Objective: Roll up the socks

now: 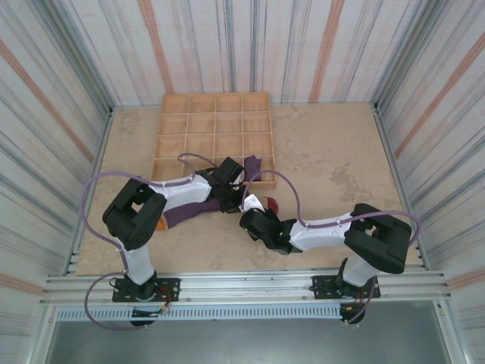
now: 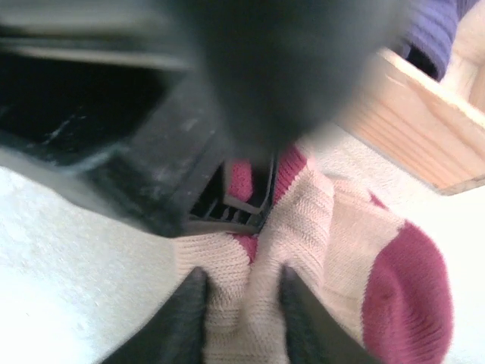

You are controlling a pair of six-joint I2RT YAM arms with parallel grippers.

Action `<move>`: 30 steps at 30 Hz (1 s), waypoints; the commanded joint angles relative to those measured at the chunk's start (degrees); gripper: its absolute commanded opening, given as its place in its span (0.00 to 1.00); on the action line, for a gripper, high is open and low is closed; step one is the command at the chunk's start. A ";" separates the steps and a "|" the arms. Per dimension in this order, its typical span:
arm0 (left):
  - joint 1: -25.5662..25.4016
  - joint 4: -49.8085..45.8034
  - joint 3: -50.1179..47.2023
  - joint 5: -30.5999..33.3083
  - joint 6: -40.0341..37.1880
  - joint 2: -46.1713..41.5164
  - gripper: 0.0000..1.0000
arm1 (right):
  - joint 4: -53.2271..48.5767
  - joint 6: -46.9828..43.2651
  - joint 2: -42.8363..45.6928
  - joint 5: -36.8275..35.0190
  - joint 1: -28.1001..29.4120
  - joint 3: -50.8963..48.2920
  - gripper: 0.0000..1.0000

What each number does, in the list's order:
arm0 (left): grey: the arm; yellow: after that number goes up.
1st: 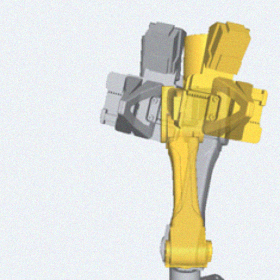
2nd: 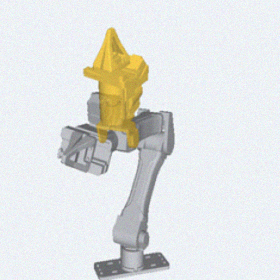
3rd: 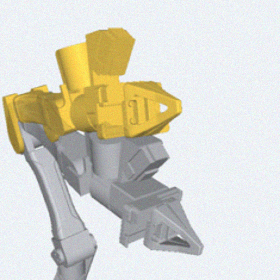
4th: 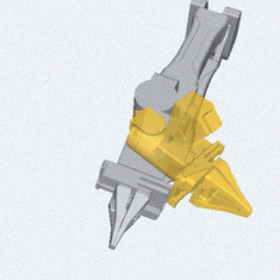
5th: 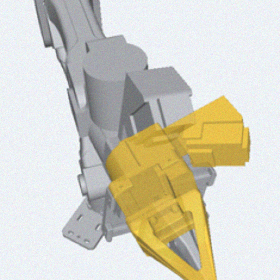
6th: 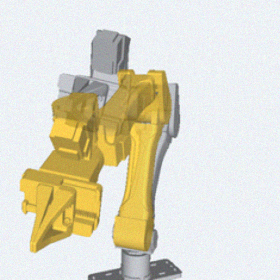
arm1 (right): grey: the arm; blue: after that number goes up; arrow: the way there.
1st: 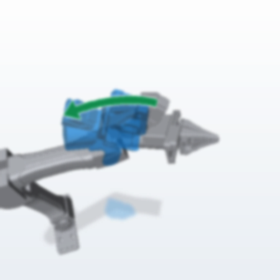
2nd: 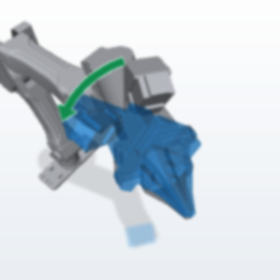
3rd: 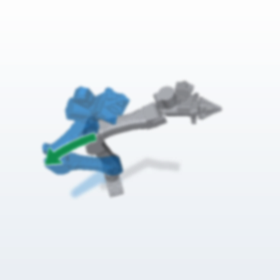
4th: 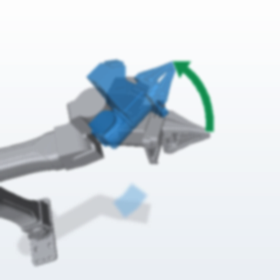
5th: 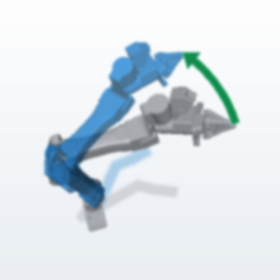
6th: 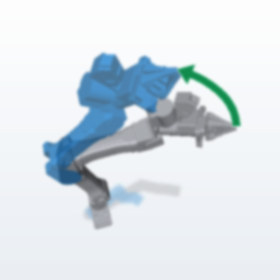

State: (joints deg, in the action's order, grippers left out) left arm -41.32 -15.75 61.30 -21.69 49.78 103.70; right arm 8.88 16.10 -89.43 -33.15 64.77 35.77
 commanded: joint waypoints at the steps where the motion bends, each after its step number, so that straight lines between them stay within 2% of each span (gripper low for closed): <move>1: 0.52 0.30 -2.78 -4.00 0.77 -3.51 0.30 | -0.73 4.62 -0.91 5.54 -3.82 -4.72 0.16; 2: 0.75 0.97 -3.26 -4.22 0.82 -3.96 0.34 | 0.30 5.40 -0.27 7.83 -4.89 -5.98 0.11; 4: 0.98 2.08 -3.86 -4.84 0.66 -5.07 0.50 | 2.51 7.40 1.33 13.42 -7.62 -8.56 0.02; 6: 1.07 2.71 -4.17 -4.89 0.74 -6.28 0.59 | 4.37 8.76 2.54 18.71 -10.45 -10.66 0.00; 9: 1.15 4.53 -4.78 -5.38 1.15 -7.89 0.64 | 7.47 10.91 3.40 27.92 -15.02 -13.22 0.00; 15: 1.07 8.75 -6.53 -5.25 1.03 -11.38 0.67 | 17.79 17.87 3.97 49.91 -26.64 -18.57 0.00; 21: 1.02 9.37 -6.98 -4.58 0.67 -10.36 0.66 | 23.86 25.18 -1.31 65.64 -36.77 -19.06 0.00; 25: 0.39 11.07 -6.87 -4.32 1.09 -7.86 0.65 | 27.88 30.88 -6.66 71.66 -41.08 -18.54 0.00; 30: -0.25 13.89 -5.41 -3.47 1.31 -4.33 0.65 | 33.48 38.00 -12.74 75.69 -45.54 -18.68 0.00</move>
State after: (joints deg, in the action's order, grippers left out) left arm -41.04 -4.08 55.35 -25.85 51.03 97.41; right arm 49.39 46.98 -97.10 40.42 20.84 19.51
